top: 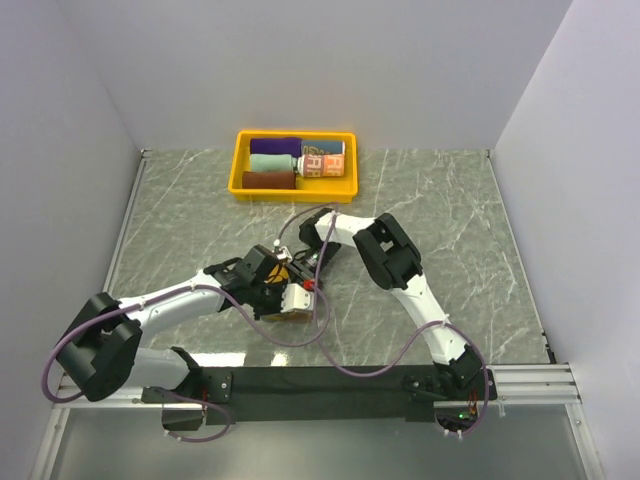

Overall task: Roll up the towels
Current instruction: Roll the towel

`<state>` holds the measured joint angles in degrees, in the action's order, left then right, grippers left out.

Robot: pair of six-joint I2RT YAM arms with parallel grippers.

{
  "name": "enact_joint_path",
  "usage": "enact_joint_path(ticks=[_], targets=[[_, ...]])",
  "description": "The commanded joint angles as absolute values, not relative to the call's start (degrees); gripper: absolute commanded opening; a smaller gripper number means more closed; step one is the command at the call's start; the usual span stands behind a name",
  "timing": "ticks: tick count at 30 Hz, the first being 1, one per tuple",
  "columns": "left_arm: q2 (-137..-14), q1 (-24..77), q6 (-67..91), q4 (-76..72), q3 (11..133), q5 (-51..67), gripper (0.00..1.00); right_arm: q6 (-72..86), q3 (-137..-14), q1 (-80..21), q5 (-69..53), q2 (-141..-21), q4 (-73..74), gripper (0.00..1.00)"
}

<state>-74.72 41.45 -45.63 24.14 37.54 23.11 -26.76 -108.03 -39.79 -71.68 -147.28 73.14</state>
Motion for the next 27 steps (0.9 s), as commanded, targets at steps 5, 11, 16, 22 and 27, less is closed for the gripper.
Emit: enact_joint_path(ticks=[5, 11, 16, 22, 27], targets=[[-78.6, 41.5, -44.0, 36.0, 37.9, 26.4, 0.01, -15.9, -103.4, -31.7, -63.6, -140.5, 63.7, 0.39], [-84.2, 38.0, -45.1, 42.4, 42.7, 32.7, 0.01, -13.9, -99.6, -25.1, -64.4, -129.2, 60.8, 0.52], [-93.8, 31.7, -47.1, 48.4, 51.9, 36.5, 0.01, -10.3, -90.3, -18.6, -57.3, -114.5, 50.6, 0.51], [-109.2, 24.8, -48.8, 56.1, 65.6, 42.5, 0.01, -8.1, -76.9, -13.6, -48.6, -95.7, 38.3, 0.53], [-119.3, 22.7, -49.4, 58.9, 74.9, 41.9, 0.01, -9.9, -64.4, -13.9, -43.3, -83.2, 31.5, 0.56]])
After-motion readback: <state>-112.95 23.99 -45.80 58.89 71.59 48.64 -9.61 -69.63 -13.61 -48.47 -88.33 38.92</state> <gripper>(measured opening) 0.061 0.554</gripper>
